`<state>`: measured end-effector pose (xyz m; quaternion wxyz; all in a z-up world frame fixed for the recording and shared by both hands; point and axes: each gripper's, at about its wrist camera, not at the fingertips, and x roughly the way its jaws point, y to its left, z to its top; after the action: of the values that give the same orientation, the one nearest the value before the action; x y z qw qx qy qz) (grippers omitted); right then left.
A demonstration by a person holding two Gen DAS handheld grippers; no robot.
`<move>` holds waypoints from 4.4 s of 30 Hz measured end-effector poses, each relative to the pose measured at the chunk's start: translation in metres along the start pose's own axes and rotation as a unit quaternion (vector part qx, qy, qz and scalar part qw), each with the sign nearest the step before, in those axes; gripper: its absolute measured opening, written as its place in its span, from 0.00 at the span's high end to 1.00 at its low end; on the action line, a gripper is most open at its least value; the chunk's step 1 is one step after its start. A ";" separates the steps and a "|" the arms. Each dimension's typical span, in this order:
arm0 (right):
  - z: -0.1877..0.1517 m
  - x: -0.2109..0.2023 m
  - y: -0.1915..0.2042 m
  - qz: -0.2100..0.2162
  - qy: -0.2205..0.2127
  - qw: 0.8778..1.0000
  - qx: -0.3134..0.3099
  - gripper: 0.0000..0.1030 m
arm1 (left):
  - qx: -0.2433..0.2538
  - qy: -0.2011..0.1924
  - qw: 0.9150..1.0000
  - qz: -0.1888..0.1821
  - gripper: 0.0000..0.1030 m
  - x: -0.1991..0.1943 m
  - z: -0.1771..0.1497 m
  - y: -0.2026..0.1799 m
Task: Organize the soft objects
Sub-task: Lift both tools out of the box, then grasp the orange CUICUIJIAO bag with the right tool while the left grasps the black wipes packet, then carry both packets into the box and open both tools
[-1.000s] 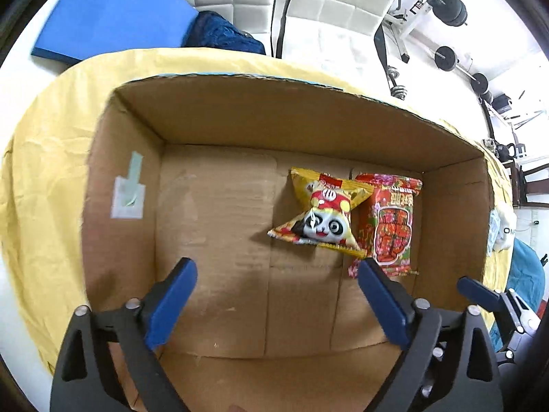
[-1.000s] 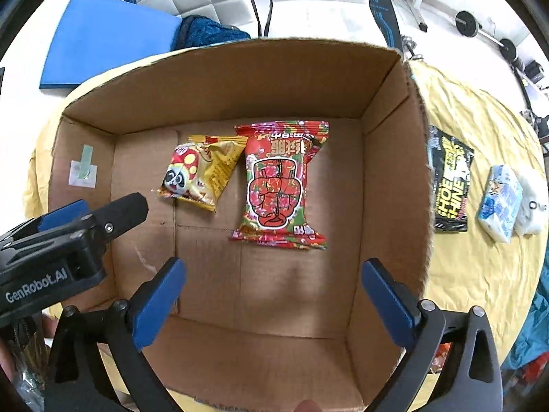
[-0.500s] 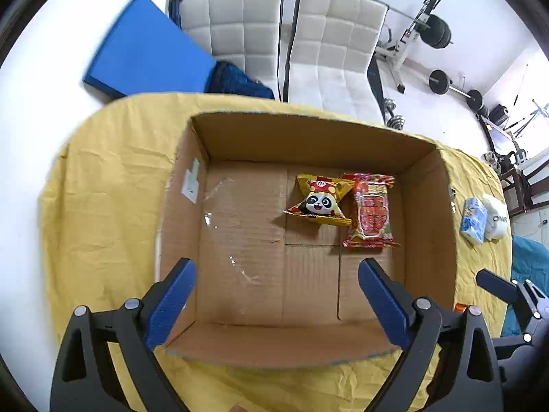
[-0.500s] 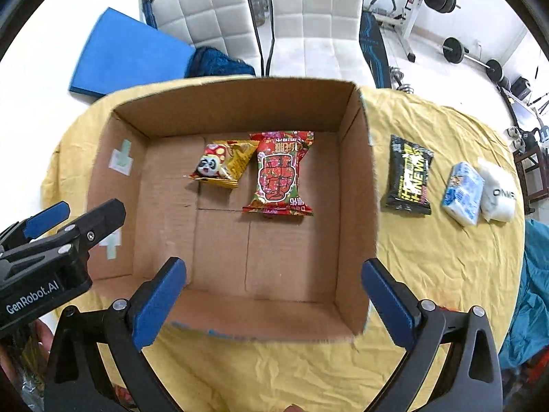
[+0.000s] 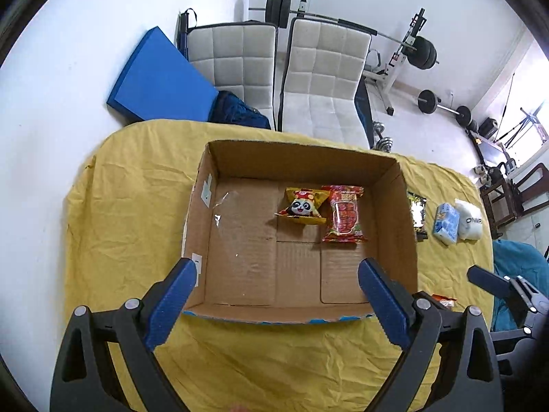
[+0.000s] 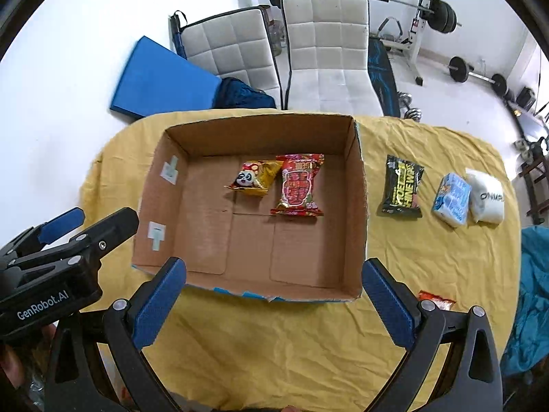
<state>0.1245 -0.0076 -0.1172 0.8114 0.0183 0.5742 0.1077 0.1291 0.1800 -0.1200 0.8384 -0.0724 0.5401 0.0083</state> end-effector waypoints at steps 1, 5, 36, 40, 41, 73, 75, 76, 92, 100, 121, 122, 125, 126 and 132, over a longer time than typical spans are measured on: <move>-0.001 -0.002 -0.005 0.003 0.002 1.000 0.005 0.00 | 0.000 -0.003 1.000 0.001 0.06 -0.003 -0.001 -0.002; -0.008 -0.003 -0.047 -0.004 0.018 0.999 0.043 0.00 | 0.004 0.000 1.000 0.000 0.06 -0.006 -0.003 -0.019; -0.062 0.126 -0.354 -0.031 0.200 0.949 0.243 0.57 | 0.130 0.096 0.987 -0.011 0.06 0.120 0.033 -0.268; -0.034 0.127 -0.389 -0.043 0.200 0.948 0.245 0.57 | 0.159 0.161 0.973 -0.037 0.06 0.172 0.051 -0.322; -0.029 0.129 -0.398 -0.046 0.205 0.946 0.247 0.57 | 0.165 0.175 0.970 -0.030 0.08 0.189 0.055 -0.332; -0.067 0.146 -0.412 -0.026 0.293 0.938 0.185 0.56 | 0.177 0.290 0.940 -0.014 0.49 0.330 0.003 -0.354; -0.072 0.145 -0.411 -0.034 0.284 0.939 0.189 0.53 | 0.174 0.295 0.940 -0.015 0.49 0.331 -0.004 -0.353; -0.075 0.145 -0.409 -0.039 0.281 0.939 0.193 0.52 | 0.174 0.297 0.939 -0.012 0.48 0.334 -0.005 -0.353; -0.111 0.147 -0.395 -0.089 0.229 0.946 0.211 0.55 | 0.174 0.266 0.948 0.006 0.49 0.333 0.002 -0.356; -0.115 0.153 -0.407 -0.082 0.214 0.949 0.216 0.59 | 0.176 0.249 0.952 -0.005 0.49 0.297 0.005 -0.343; -0.062 0.001 -0.319 -0.020 0.102 0.980 0.170 0.59 | 0.157 0.105 0.978 -0.092 0.49 0.105 0.045 -0.297; -0.057 -0.001 -0.311 -0.016 0.098 0.981 0.167 0.60 | 0.154 0.101 0.978 -0.096 0.49 0.097 0.048 -0.290; -0.040 0.004 -0.281 -0.002 0.082 0.985 0.153 0.60 | 0.141 0.084 0.981 -0.102 0.49 0.076 0.056 -0.266; -0.034 0.000 -0.272 0.003 0.078 0.986 0.148 0.60 | 0.135 0.078 0.982 -0.103 0.49 0.067 0.058 -0.253; 0.003 0.001 -0.204 0.037 0.065 0.991 0.108 0.60 | 0.099 0.068 0.988 -0.095 0.49 0.048 0.067 -0.180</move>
<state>0.1590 -0.2062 -0.1486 0.7608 0.1203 0.6332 0.0763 0.2257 0.0070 -0.1158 0.7999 -0.0402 0.5844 -0.1300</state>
